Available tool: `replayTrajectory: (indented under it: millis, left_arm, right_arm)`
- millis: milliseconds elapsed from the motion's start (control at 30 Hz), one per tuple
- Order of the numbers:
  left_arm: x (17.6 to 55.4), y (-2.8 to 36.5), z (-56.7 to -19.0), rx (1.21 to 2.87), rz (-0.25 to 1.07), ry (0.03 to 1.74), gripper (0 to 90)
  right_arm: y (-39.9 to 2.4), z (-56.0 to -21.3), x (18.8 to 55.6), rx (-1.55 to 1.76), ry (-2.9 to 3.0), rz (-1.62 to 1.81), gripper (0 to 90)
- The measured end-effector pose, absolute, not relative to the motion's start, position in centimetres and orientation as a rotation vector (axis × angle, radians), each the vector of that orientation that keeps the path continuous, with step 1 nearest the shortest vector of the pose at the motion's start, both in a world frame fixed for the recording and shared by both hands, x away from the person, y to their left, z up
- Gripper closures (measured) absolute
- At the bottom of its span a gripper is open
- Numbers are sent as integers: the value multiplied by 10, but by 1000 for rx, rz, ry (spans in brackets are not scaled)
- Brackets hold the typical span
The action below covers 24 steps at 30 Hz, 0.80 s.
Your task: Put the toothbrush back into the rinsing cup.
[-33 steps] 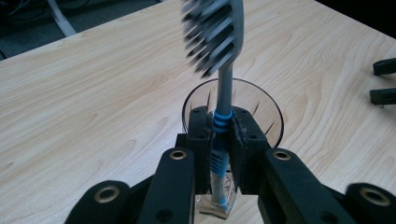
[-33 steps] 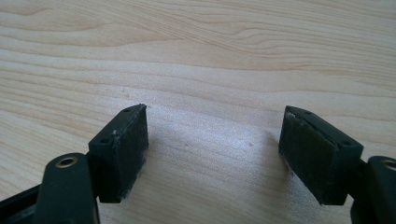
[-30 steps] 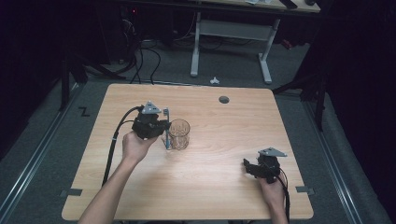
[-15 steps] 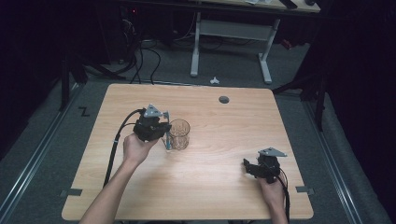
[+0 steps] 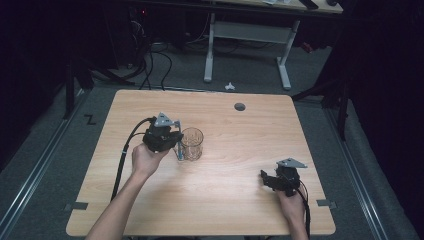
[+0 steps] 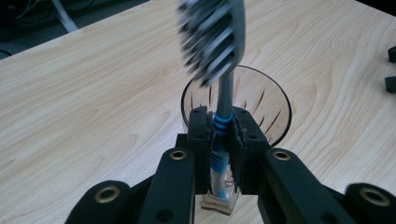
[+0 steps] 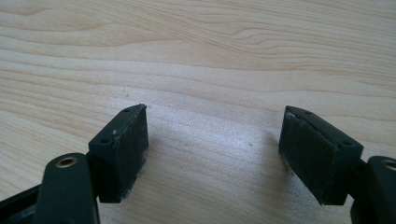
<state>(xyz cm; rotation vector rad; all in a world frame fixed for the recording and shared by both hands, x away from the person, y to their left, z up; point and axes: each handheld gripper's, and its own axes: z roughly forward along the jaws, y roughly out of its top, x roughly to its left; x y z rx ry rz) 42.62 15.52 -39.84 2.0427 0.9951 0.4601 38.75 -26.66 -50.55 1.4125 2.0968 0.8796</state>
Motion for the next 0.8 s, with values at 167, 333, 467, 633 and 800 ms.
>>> replayTrajectory:
  millis: [167,333,467,633,800]
  left_arm:
    - [426,154,-399,2047,457,994,798]
    - [427,154,-400,2050,452,996,796]
    - [427,154,-400,2056,451,997,794]
    - [427,153,-402,2064,446,1000,791]
    - [427,153,-403,2067,441,1001,790]
  right_arm:
    - [-267,-505,387,1413,2097,880,242]
    - [-267,-505,387,1413,2097,879,242]
    - [-267,-506,387,1413,2097,880,242]
    - [-267,-505,387,1413,2097,879,242]
    - [-267,-505,387,1413,2097,879,242]
